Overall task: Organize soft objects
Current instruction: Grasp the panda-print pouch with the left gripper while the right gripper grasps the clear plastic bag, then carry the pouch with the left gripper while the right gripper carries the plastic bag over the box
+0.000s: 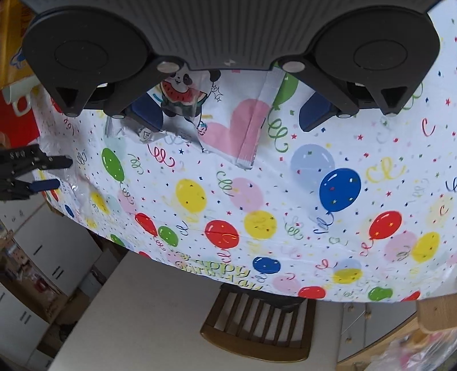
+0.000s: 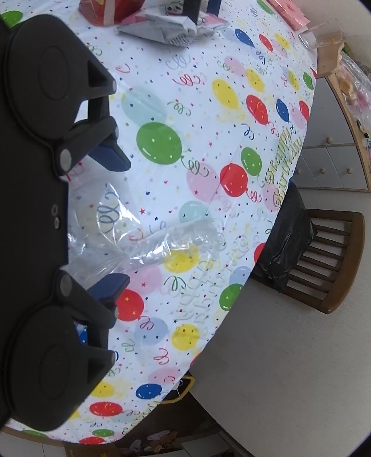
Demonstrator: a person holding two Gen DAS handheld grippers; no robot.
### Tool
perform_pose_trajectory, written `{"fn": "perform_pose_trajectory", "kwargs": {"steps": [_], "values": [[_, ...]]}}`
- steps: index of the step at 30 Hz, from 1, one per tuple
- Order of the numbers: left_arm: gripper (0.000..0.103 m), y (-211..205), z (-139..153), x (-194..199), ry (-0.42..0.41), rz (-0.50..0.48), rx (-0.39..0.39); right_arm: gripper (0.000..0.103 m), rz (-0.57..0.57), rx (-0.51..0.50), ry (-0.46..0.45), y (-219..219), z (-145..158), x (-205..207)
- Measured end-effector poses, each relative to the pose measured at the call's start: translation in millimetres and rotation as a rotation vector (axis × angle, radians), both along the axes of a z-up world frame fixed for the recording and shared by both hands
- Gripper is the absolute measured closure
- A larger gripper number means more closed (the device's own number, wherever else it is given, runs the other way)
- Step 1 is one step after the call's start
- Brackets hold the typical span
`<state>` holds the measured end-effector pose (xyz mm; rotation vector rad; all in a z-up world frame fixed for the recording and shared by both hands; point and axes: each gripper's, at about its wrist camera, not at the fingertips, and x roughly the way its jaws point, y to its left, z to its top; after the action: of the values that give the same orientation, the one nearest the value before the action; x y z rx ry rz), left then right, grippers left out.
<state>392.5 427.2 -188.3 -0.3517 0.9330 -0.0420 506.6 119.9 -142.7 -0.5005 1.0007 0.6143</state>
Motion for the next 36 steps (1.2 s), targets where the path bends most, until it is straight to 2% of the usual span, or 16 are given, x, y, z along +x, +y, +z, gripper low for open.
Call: {"fn": "perform_pose_trajectory", "kwargs": {"steps": [2,5,7,9,11,12,14,16,19,22,25,36], "values": [[0.001,-2,-1,0,-0.010,-0.012,0.015,0.027,-0.008,-0.005,0.003,0,-6,5],[0.009,-10,-2,-3,-0.028,-0.037,0.067,0.030,-0.033,-0.011,0.003,-2,-14,11],[0.023,-15,-1,-5,-0.048,-0.061,0.096,0.034,-0.046,-0.012,0.002,-4,-17,14],[0.034,-16,0,-6,-0.062,-0.058,0.080,0.040,-0.054,-0.017,0.000,-5,-20,16],[0.038,-17,1,-6,-0.071,-0.053,0.086,0.047,-0.059,-0.025,-0.007,-5,-21,17],[0.044,-17,1,-6,-0.073,-0.049,0.089,0.049,-0.061,-0.029,-0.010,-5,-22,17],[0.050,-15,0,-6,-0.078,-0.038,0.078,0.059,-0.080,-0.035,-0.022,-6,-23,20],[0.061,-12,-1,-8,-0.087,-0.022,0.069,0.062,-0.105,-0.036,-0.025,-7,-25,24],[0.070,-12,0,-10,-0.104,-0.017,0.054,0.069,-0.115,-0.036,-0.034,-7,-27,24],[0.076,-14,1,-12,-0.115,-0.012,0.061,0.082,-0.111,-0.053,-0.049,-3,-27,21],[0.080,-13,4,-14,-0.134,-0.004,0.056,0.087,-0.107,-0.044,-0.060,-2,-22,18],[0.088,-3,20,-20,-0.177,0.047,0.064,0.090,-0.105,0.029,-0.117,-13,25,-3]]}}
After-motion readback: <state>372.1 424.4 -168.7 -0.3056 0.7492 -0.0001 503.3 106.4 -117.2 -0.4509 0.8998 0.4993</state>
